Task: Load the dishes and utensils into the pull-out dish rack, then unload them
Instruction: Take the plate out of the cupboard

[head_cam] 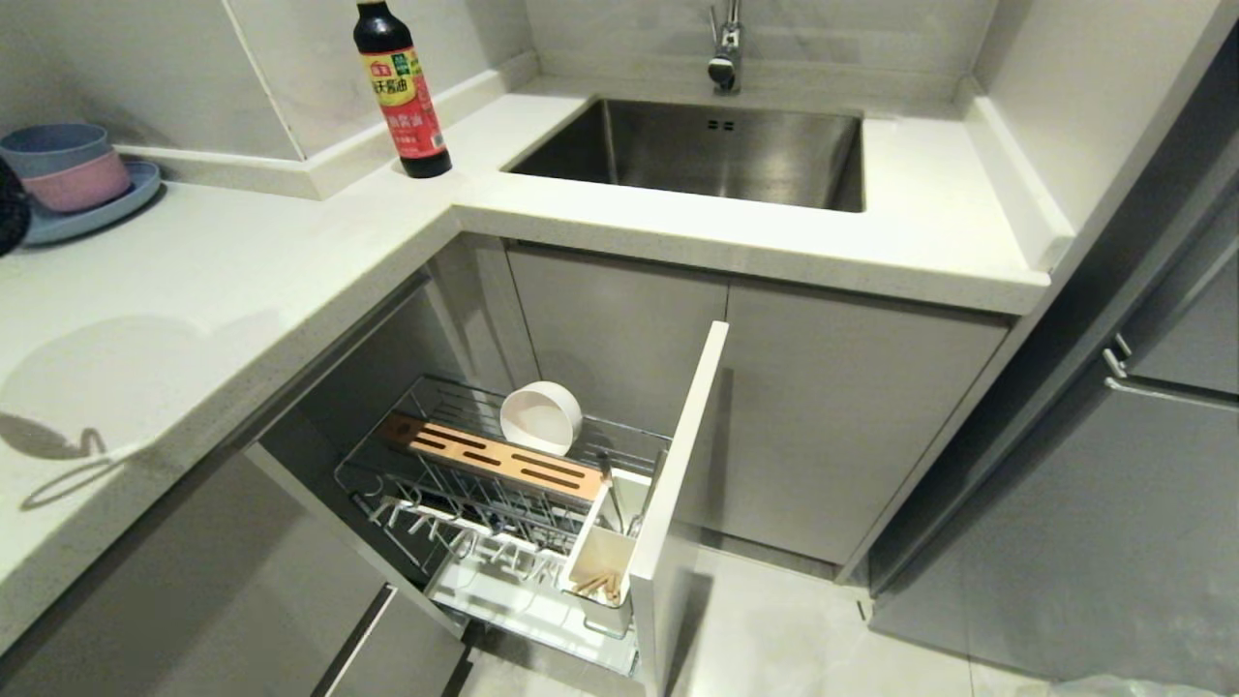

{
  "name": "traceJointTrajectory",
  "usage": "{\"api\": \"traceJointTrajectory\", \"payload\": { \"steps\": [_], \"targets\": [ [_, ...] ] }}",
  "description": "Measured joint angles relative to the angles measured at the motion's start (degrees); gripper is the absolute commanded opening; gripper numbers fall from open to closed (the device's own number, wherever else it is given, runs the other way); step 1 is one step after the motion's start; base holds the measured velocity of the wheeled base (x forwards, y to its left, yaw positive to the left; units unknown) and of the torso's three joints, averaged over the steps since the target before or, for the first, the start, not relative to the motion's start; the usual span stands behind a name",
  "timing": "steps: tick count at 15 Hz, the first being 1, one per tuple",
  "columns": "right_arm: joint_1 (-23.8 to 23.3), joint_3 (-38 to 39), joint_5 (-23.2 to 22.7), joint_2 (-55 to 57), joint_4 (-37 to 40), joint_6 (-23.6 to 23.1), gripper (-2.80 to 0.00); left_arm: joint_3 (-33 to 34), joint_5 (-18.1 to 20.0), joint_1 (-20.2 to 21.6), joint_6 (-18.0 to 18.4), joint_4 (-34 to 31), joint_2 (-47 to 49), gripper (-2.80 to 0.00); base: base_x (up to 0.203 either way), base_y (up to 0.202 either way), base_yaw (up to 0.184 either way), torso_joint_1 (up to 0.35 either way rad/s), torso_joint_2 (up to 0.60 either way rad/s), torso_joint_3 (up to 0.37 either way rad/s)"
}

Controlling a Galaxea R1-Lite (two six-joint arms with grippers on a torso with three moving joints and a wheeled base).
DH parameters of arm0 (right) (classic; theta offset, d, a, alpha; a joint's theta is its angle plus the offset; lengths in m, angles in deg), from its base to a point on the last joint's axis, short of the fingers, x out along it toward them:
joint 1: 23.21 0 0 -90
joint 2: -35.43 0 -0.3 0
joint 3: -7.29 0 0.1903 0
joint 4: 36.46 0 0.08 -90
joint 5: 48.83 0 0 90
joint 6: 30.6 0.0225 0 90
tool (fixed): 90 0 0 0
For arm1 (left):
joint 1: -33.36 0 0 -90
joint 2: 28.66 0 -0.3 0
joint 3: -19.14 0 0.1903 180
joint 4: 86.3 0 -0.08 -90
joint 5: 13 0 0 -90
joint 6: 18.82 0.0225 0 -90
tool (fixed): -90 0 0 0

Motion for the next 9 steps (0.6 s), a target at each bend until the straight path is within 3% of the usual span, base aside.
{"api": "traceJointTrajectory", "payload": {
  "steps": [3,9],
  "targets": [
    [0.0,0.0,0.0,0.0,0.0,0.0,-2.8,-0.1,-0.2,5.8,0.7,4.4,4.9,-2.8,0.0,0.0,0.0,0.0,0.0,0.0],
    [0.0,0.0,0.0,0.0,0.0,0.0,-2.8,-0.1,-0.2,12.8,13.0,6.3,11.5,-2.8,0.0,0.0,0.0,0.0,0.0,0.0]
  ]
}}
